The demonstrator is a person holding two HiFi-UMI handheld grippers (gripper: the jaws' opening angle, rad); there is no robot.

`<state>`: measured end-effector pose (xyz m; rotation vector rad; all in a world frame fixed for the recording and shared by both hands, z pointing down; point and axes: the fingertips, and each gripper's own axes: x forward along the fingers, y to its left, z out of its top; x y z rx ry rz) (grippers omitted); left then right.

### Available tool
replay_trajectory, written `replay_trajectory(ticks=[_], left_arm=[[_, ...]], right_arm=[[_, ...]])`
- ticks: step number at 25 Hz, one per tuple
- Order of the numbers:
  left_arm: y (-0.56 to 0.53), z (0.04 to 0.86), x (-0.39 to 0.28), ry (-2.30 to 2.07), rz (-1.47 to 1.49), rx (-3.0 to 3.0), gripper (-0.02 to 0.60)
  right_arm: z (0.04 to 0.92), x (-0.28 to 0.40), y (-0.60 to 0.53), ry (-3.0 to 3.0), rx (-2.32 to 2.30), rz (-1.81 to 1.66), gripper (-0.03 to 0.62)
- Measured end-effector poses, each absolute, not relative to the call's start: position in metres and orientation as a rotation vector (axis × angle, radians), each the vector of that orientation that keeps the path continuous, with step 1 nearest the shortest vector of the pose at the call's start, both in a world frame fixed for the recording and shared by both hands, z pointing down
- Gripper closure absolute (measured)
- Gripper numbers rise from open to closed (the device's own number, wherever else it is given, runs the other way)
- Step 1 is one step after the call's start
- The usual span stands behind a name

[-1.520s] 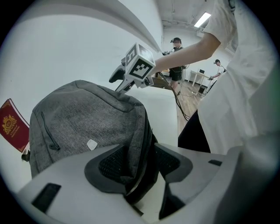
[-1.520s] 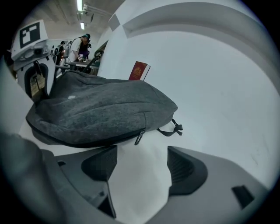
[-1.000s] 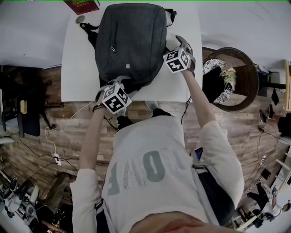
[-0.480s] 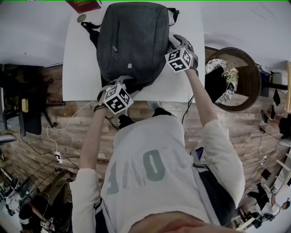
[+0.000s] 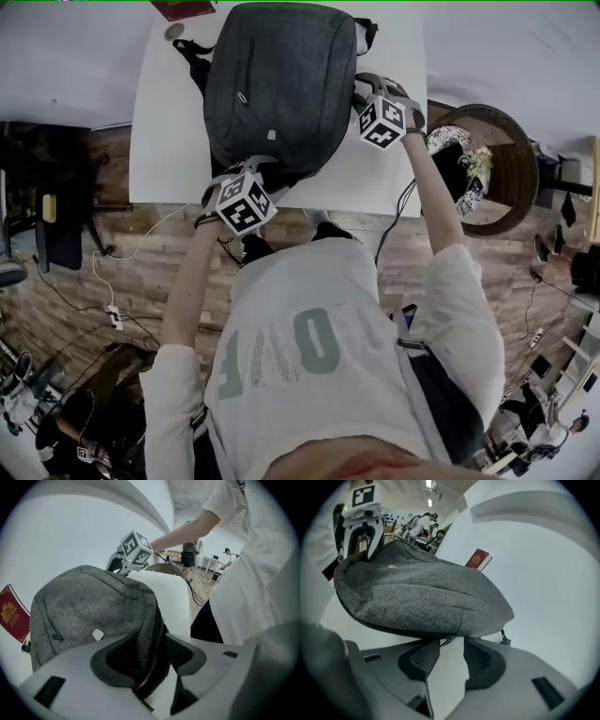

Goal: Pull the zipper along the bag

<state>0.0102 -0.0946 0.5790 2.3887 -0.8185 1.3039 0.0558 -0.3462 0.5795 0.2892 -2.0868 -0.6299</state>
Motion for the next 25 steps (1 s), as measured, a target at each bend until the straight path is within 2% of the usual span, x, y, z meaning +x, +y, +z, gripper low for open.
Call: replay_trajectory(ticks=[2, 5, 13, 18, 22, 25], left_arm=[[-0.094, 0.579, 0.011, -0.816, 1.304, 2.388, 0.36], [-0.095, 0.579, 0.011, -0.818, 1.304, 2.388, 0.36], [-0.095, 0.578, 0.008, -0.819, 1.304, 2.4, 0.36], [-0.095, 0.58, 0.009, -0.825, 1.3, 2.399, 0.36], [-0.096, 0.58, 0.01, -0.824, 1.299, 2.404, 0.36], [-0.095, 0.58, 0.009, -0.821, 1.296, 2.408, 0.36]], right_arm=[[0.584, 0.055, -0.345, -2.109, 0.227, -0.554, 0.436], [0.587, 0.055, -0.34, -2.1, 0.145, -0.51, 0.507], [0.577, 0.076, -0.326, -2.076, 0.148, -0.587, 0.52], [0.583, 0.066, -0.344, -2.117, 0.275, -0.488, 0.52], [0.582, 0.063, -0.349, -2.114, 0.304, -0.467, 0.557], [0.584, 0.066, -0.344, -2.092, 0.277, -0.467, 0.562]])
